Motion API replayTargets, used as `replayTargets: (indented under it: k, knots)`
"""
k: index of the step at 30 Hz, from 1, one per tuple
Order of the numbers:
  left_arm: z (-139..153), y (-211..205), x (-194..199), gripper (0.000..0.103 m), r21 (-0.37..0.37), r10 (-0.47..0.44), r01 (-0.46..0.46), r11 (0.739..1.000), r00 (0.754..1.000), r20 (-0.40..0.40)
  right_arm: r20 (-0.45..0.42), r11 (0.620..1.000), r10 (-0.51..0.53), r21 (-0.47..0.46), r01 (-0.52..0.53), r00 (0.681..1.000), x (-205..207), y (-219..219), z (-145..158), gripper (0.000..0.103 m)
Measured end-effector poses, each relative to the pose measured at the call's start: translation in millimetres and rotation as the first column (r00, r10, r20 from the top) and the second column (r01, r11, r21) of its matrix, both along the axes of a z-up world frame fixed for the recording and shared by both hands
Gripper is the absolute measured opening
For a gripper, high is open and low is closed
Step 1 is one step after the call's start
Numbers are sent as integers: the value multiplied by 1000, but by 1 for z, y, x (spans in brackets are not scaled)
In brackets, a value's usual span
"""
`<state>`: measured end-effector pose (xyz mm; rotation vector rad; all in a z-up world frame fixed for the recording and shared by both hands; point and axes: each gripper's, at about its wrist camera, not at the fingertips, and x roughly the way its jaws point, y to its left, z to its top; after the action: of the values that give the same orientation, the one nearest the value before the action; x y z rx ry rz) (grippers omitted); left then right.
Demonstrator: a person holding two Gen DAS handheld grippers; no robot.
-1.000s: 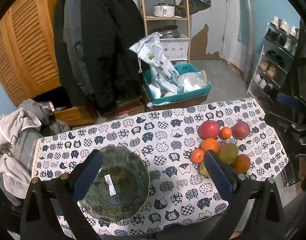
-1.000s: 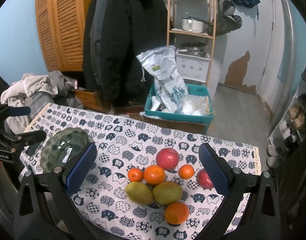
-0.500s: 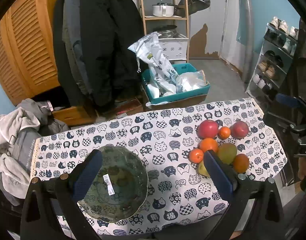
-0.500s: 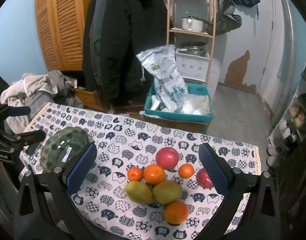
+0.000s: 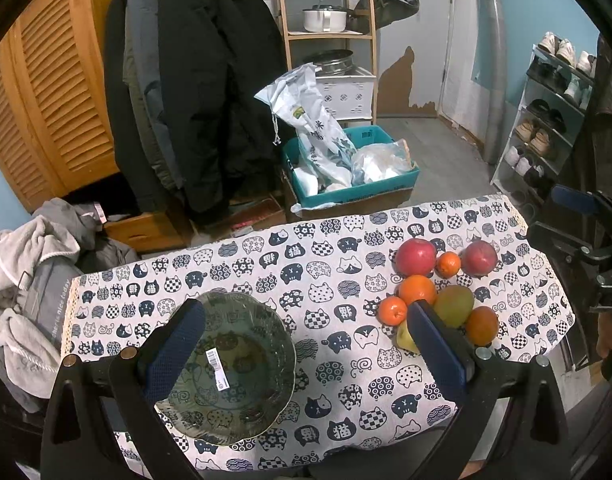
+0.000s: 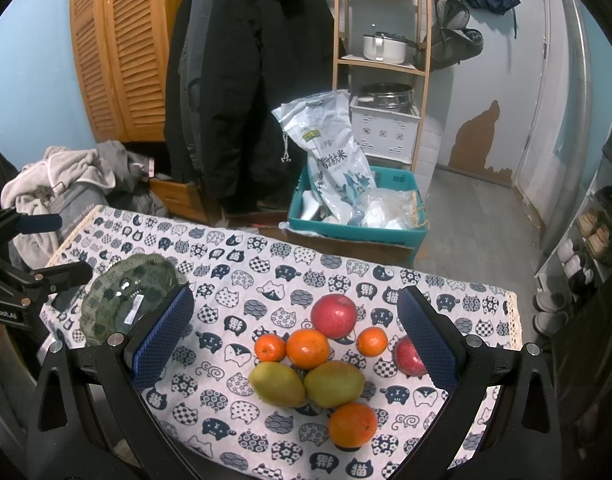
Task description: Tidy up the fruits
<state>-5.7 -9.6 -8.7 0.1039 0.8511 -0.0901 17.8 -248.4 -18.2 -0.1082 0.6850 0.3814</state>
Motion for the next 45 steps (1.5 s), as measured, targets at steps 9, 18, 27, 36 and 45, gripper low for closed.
replayTargets:
  k: [9, 18, 27, 36, 45]
  knots:
    - [-2, -3, -2, 102, 1, -4, 4, 1000, 1000, -3, 0, 1000, -2, 1, 2, 1000, 0, -1, 0, 100]
    - [-8, -5, 0, 102, 9, -7, 7, 1000, 1000, -16, -1, 1000, -17, 4, 17, 1000, 0, -7, -1, 100]
    - [-30, -18, 17, 102, 5, -33, 34, 999, 996, -85, -31, 997, -70, 8, 70, 997, 7, -29, -6, 100]
    - [-62, -42, 26, 102, -3, -68, 69, 998, 984, -167, -108, 994, -108, 1, 109, 988, 16, -46, -28, 100]
    - [-97, -69, 33, 102, -12, -118, 120, 993, 958, -261, -224, 992, -128, -31, 124, 966, 26, -60, -72, 100]
